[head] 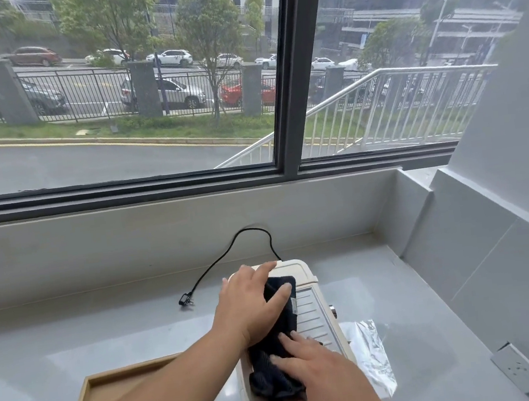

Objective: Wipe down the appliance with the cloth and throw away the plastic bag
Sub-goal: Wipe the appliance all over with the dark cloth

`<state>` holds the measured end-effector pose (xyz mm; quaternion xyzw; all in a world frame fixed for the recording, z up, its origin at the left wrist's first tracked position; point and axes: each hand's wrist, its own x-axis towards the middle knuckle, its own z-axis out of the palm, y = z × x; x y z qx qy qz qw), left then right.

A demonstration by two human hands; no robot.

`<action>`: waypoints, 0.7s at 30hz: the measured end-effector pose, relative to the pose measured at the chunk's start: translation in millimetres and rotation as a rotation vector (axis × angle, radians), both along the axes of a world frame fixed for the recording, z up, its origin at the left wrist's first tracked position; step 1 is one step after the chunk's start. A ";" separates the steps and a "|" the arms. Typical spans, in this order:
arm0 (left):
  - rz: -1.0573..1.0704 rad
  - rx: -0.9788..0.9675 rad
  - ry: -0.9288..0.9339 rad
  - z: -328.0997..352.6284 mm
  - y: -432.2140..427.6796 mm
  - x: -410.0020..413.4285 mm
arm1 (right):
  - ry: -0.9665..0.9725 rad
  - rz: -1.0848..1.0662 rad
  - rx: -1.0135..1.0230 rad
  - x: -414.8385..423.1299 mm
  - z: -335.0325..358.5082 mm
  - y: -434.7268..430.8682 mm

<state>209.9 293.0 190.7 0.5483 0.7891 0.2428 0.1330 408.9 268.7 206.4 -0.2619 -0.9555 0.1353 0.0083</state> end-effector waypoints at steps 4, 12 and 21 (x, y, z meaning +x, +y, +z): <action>-0.038 0.030 0.037 -11.0 -5.4 -0.3 | 0.139 -0.087 -0.028 10.8 -6.4 3.7; -0.071 -0.029 0.185 -25.9 -2.8 0.6 | 0.209 -0.241 -0.094 13.8 -26.6 36.7; -0.180 -0.103 0.310 -26.2 1.8 -0.6 | 0.344 -0.332 0.087 -2.8 -18.1 79.2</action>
